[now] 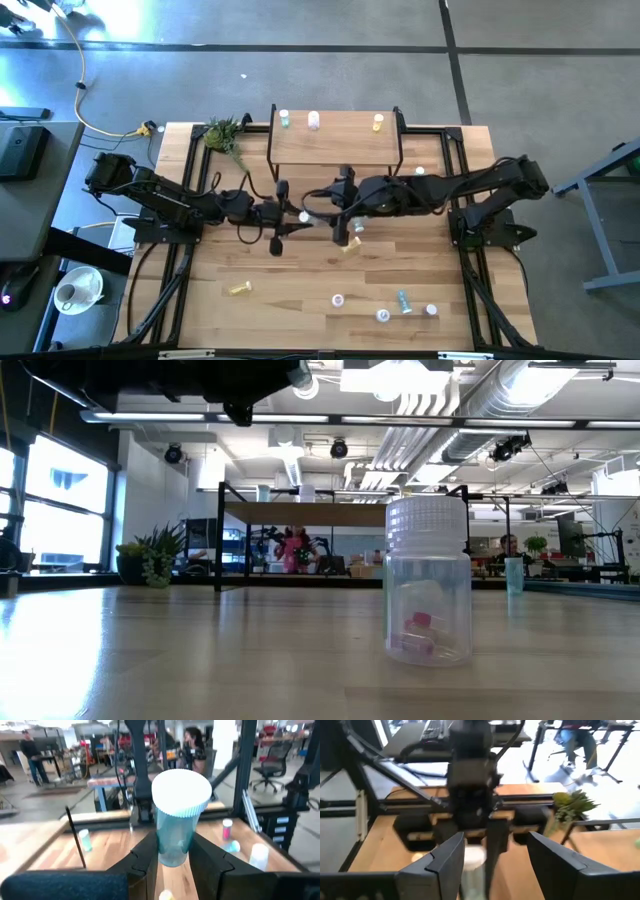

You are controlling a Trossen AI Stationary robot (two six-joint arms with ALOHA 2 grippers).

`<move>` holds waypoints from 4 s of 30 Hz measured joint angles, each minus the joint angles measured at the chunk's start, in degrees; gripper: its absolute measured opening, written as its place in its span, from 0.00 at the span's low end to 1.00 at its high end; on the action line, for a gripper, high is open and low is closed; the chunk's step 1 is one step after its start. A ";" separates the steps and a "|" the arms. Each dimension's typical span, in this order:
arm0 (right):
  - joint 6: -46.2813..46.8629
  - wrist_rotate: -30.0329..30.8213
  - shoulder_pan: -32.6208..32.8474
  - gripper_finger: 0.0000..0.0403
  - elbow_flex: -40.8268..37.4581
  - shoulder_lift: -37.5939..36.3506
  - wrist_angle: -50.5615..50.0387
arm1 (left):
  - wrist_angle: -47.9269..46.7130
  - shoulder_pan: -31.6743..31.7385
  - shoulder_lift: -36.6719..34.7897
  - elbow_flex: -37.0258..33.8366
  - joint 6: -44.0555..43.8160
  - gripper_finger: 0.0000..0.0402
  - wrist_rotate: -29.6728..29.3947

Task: Pick and place medicine bottles onto shelf by color
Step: Put the middle blue pill bottle on the shelf

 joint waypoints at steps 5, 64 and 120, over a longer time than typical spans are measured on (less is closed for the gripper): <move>-0.72 0.32 -0.42 0.51 0.00 -1.36 0.14 | -6.02 0.00 0.00 0.00 -1.85 0.21 -0.30; 1.53 -7.96 -2.99 0.33 0.02 12.43 -3.96 | -17.02 0.02 -0.02 0.00 -7.53 0.21 -2.05; -1.64 4.22 -3.51 0.26 0.00 1.03 -8.38 | -17.48 0.04 -2.71 0.04 -2.98 0.49 -7.12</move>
